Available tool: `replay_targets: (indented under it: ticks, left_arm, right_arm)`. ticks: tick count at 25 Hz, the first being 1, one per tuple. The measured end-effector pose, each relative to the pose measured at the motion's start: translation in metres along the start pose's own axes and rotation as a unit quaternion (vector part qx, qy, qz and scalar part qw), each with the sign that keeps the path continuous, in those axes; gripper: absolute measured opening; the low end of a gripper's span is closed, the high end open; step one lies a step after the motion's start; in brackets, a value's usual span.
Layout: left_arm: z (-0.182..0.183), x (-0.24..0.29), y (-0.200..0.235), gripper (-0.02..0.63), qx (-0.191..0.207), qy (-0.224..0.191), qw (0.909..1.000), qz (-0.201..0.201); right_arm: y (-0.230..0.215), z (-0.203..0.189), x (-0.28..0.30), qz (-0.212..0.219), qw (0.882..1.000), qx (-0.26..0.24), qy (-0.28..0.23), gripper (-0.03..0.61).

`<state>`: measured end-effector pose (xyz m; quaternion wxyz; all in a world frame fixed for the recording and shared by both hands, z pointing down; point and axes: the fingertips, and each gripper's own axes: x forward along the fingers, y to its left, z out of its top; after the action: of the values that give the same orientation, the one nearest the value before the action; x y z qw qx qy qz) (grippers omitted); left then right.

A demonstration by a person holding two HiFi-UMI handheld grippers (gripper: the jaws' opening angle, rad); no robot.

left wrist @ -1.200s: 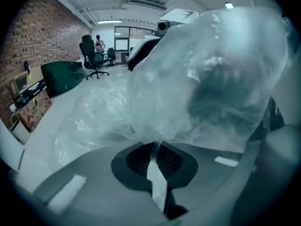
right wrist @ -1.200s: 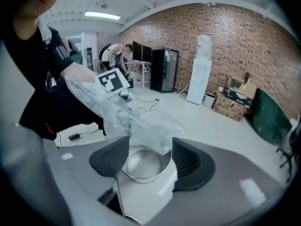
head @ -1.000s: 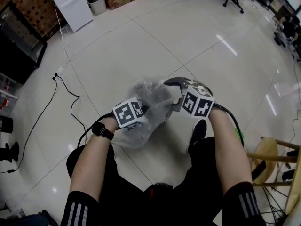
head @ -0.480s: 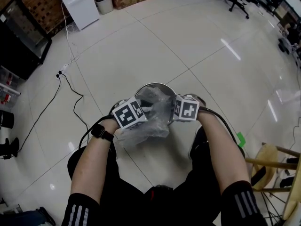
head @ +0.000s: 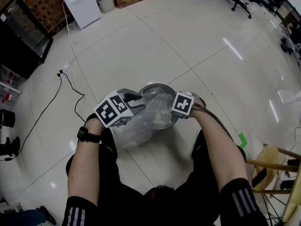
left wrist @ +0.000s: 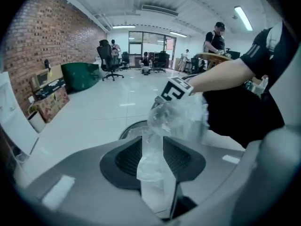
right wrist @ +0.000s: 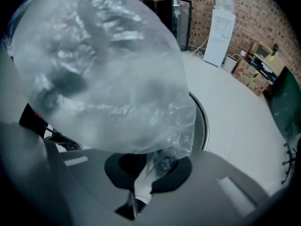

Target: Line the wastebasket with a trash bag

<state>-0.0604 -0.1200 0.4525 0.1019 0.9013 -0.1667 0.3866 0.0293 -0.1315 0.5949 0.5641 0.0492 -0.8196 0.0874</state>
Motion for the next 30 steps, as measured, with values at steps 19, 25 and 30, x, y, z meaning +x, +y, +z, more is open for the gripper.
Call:
replay_targets:
  ticks: [19,25,30]
  left_arm:
    - [-0.057,0.078,-0.003,-0.006,0.007,0.126,0.9919,-0.004]
    - [-0.039,0.081,-0.004,-0.006,-0.015,0.093,0.9955,-0.003]
    - [-0.031,0.078,0.004,-0.006,-0.021,0.073,0.9969,0.021]
  right_arm:
    - [-0.019,0.009,0.052,-0.019,0.995,-0.094,0.036,0.073]
    - [-0.033,-0.016,0.004,-0.035,0.999,-0.029,0.024,0.170]
    - [-0.028,-0.019,-0.061,-0.023,0.999,0.027,-0.033,0.202]
